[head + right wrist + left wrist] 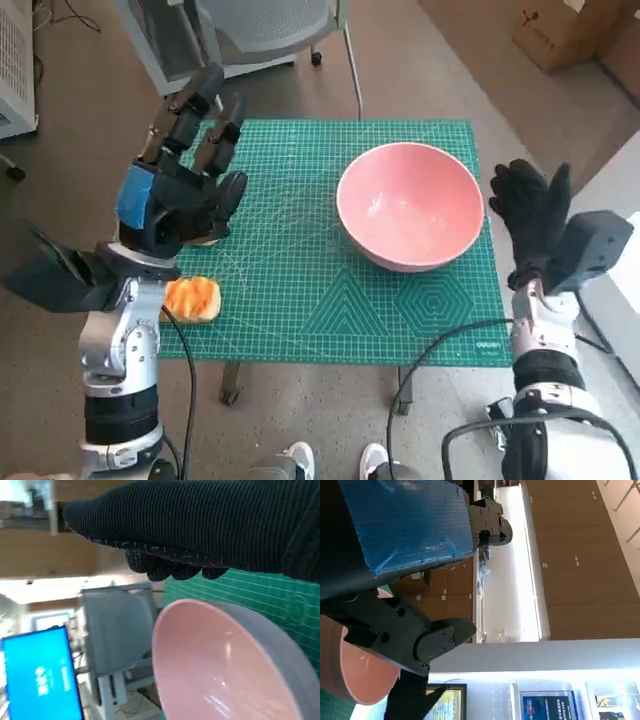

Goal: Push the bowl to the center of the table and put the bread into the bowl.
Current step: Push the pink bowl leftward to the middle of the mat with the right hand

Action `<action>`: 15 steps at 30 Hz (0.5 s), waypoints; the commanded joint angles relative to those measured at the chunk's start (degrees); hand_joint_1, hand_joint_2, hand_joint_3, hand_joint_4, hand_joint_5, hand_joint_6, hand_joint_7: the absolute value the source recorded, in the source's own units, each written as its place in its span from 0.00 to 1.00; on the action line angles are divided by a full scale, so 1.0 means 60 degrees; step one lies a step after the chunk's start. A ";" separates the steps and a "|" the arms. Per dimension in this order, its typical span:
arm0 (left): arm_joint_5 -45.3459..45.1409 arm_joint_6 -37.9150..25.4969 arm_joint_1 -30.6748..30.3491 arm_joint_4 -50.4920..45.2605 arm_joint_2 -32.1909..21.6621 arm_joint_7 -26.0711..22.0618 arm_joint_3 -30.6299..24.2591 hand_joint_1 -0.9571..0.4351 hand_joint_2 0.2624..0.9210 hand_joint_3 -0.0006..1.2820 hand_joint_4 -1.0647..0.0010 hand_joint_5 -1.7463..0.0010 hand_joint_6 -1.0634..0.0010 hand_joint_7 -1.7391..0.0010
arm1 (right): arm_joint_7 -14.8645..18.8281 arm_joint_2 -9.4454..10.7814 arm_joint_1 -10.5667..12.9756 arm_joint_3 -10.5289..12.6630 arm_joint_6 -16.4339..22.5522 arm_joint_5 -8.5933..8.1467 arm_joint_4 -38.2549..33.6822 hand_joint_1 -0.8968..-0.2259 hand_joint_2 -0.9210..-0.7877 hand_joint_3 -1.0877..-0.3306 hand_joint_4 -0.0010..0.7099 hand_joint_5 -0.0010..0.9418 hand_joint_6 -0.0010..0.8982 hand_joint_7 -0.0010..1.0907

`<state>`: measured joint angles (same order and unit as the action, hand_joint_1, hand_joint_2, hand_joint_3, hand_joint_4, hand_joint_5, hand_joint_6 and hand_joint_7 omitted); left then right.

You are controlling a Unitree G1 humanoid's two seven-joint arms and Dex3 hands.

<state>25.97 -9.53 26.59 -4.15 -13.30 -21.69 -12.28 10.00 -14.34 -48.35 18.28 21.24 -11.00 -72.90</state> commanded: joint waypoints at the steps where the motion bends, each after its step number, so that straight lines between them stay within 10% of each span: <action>1: 0.0001 0.0136 -0.0137 -0.0190 -0.0078 0.0006 -0.0086 0.45 0.70 0.56 0.98 0.99 1.00 0.77 | -0.0142 0.0293 -0.0010 -0.0016 -0.0412 0.0089 -0.0186 0.47 0.00 0.52 0.25 0.01 0.39 0.03; 15: -0.0080 0.0140 -0.0323 -0.0317 -0.0195 0.0057 -0.0190 0.43 0.76 0.49 0.97 0.99 1.00 0.76 | -0.0024 0.0889 -0.0344 -0.0230 -0.0509 0.0219 -0.0092 0.49 0.00 0.50 0.23 0.00 0.37 0.03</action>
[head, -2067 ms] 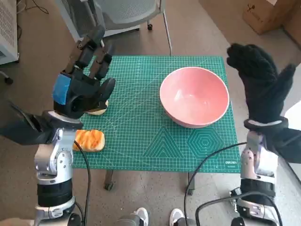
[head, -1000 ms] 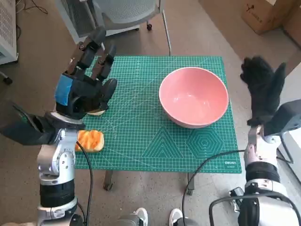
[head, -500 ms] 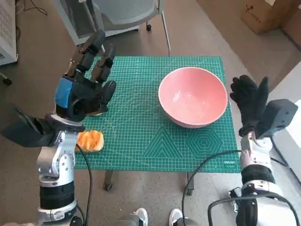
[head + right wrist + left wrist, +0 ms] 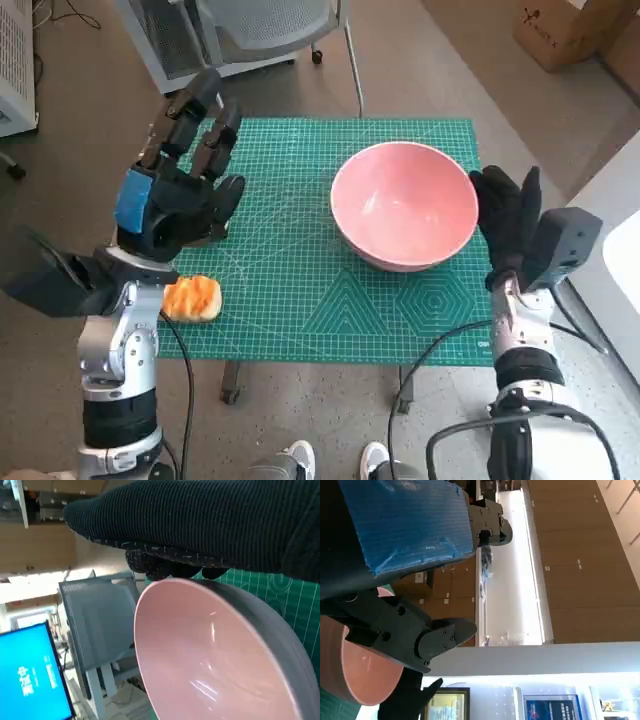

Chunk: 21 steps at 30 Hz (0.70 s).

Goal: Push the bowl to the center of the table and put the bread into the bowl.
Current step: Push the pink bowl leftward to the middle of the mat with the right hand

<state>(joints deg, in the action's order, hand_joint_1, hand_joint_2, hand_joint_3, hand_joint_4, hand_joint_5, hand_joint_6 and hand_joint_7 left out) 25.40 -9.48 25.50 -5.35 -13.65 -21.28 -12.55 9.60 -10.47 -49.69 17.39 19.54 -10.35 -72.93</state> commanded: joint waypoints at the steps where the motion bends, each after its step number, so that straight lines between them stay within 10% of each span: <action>1: 0.0021 0.0132 -0.0148 -0.0119 -0.0141 -0.0014 -0.0155 0.43 0.77 0.48 0.97 0.99 1.00 0.76 | 0.0045 0.0263 -0.0135 -0.0091 -0.0229 0.0119 -0.0084 0.49 0.00 0.50 0.23 0.00 0.38 0.03; 21: 0.0030 0.0123 -0.0389 -0.0268 -0.0132 0.0064 -0.0359 0.42 0.84 0.39 0.97 0.99 1.00 0.76 | 0.0081 0.0924 -0.0621 -0.0314 -0.0311 0.0333 -0.0072 0.50 0.00 0.49 0.25 0.01 0.39 0.03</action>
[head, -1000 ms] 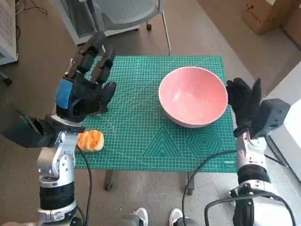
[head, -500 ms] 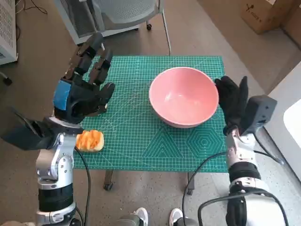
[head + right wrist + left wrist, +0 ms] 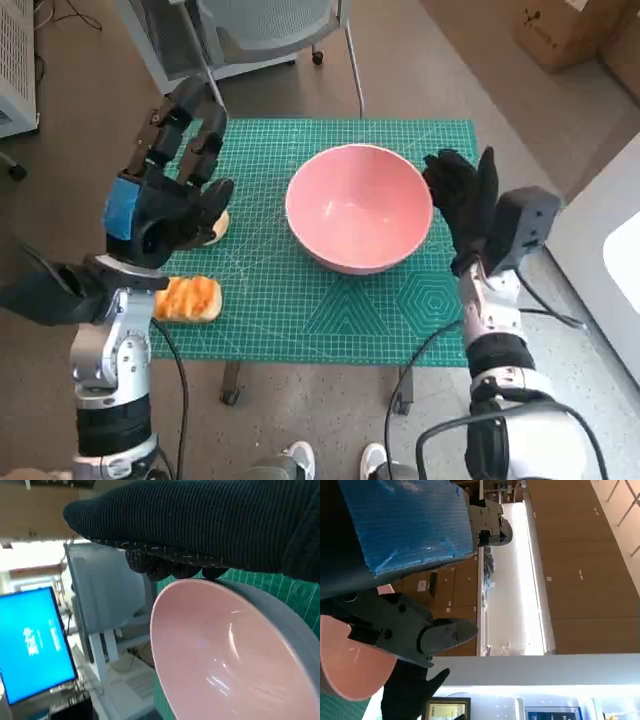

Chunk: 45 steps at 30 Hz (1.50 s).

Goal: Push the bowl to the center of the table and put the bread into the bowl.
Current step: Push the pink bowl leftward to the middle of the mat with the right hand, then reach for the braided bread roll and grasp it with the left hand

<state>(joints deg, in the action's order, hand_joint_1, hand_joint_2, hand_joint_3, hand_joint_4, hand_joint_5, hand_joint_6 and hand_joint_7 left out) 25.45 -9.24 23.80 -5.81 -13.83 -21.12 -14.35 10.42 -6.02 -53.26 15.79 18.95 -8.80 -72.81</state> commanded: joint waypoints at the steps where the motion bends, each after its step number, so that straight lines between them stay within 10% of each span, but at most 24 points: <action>1: 0.0017 0.0079 -0.0116 -0.0201 -0.0103 0.0045 -0.0061 0.42 0.85 0.38 0.97 0.99 1.00 0.76 | -0.0082 0.0200 -0.0045 -0.0064 -0.0219 0.0094 -0.0092 0.50 0.00 0.49 0.25 0.01 0.39 0.03; 27: -0.0108 0.0198 -0.0378 -0.0347 -0.0148 0.0140 -0.0046 0.41 0.93 0.30 0.96 0.99 1.00 0.76 | 0.0085 0.0042 -0.0361 -0.0250 -0.0169 0.0269 0.0098 0.47 0.00 0.49 0.26 0.01 0.38 0.03; 37: -0.0153 0.0181 -0.0352 -0.0356 -0.0107 0.0237 0.0032 0.41 0.94 0.29 0.96 0.99 1.00 0.76 | 0.0464 -0.0186 -0.0332 -0.0476 0.1581 0.0288 0.1419 0.44 0.00 0.53 0.30 0.01 0.38 0.03; 45: -0.0061 -0.0021 -0.0247 -0.0588 -0.0239 0.0263 0.0020 0.41 0.94 0.28 0.96 1.00 1.00 0.75 | 0.2092 0.0005 0.0223 -0.0336 0.2953 -0.0855 0.3583 0.40 0.00 0.57 0.30 0.01 0.39 0.03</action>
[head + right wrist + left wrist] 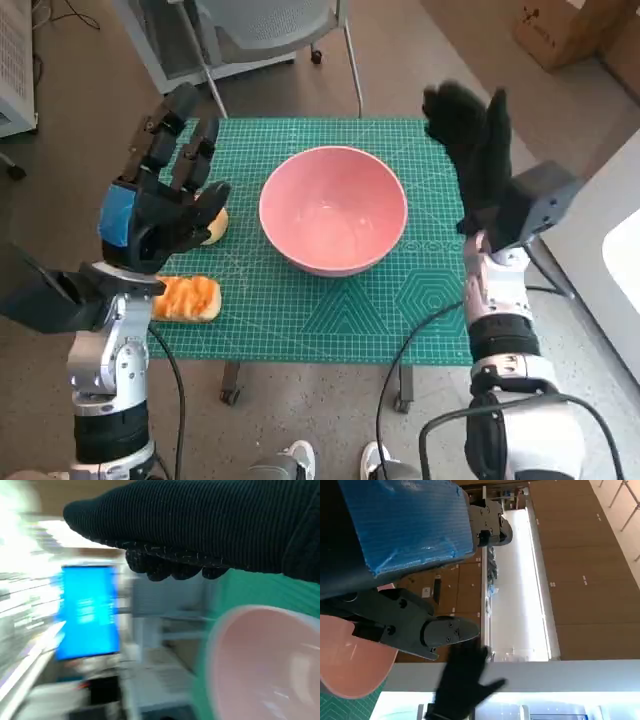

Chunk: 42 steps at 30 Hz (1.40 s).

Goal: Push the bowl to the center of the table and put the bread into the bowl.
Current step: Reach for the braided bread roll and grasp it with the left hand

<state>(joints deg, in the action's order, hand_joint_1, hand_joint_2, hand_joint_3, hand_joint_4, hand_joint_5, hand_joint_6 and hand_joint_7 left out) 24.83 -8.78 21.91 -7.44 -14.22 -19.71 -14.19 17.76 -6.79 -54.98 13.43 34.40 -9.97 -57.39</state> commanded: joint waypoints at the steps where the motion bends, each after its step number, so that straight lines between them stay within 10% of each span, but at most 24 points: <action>1: 0.0051 -0.0130 0.0076 -0.0365 -0.0200 0.0031 -0.0014 0.41 0.94 0.28 0.97 1.00 1.00 0.75 | 0.1012 0.0162 0.0565 0.0065 0.0381 -0.0795 0.1207 0.41 0.00 0.58 0.29 0.00 0.39 0.03; 7: 0.0032 -0.0358 -0.0113 -0.1101 -0.0781 -0.0219 -0.0100 0.46 0.77 0.26 0.99 1.00 1.00 0.79 | 0.1385 0.0184 0.1029 -0.0130 0.0337 -0.1124 0.2531 0.42 0.00 0.63 0.28 0.00 0.40 0.04; 15: -0.3249 -0.1002 -0.0588 -0.3070 -0.4956 -0.1768 0.0317 0.59 0.39 0.30 1.00 1.00 1.00 0.87 | 0.1536 0.0086 0.1439 -0.0217 -0.0052 -0.1355 0.3481 0.40 0.00 0.68 0.29 0.00 0.41 0.03; 26: -0.4322 -0.4988 -0.1025 -0.5925 -0.7362 -0.2667 0.0590 0.79 0.51 0.17 1.00 1.00 0.90 0.91 | 0.1505 0.0155 0.1490 -0.0222 -0.0103 -0.1444 0.3555 0.39 0.00 0.69 0.31 0.01 0.42 0.04; 42: -0.5031 -0.6892 -0.0846 -0.6678 -0.8399 -0.2960 0.2379 0.82 0.59 0.08 0.89 1.00 0.74 0.99 | 0.1669 0.0280 0.1510 -0.0219 -0.0536 -0.1735 0.3571 0.37 0.00 0.72 0.32 0.01 0.43 0.03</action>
<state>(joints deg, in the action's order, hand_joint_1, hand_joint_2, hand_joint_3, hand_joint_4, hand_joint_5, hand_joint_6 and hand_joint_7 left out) -3.94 -48.67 16.22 -47.22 -63.15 -37.17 -2.20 27.15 -5.47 -47.18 12.14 32.33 -19.88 -35.79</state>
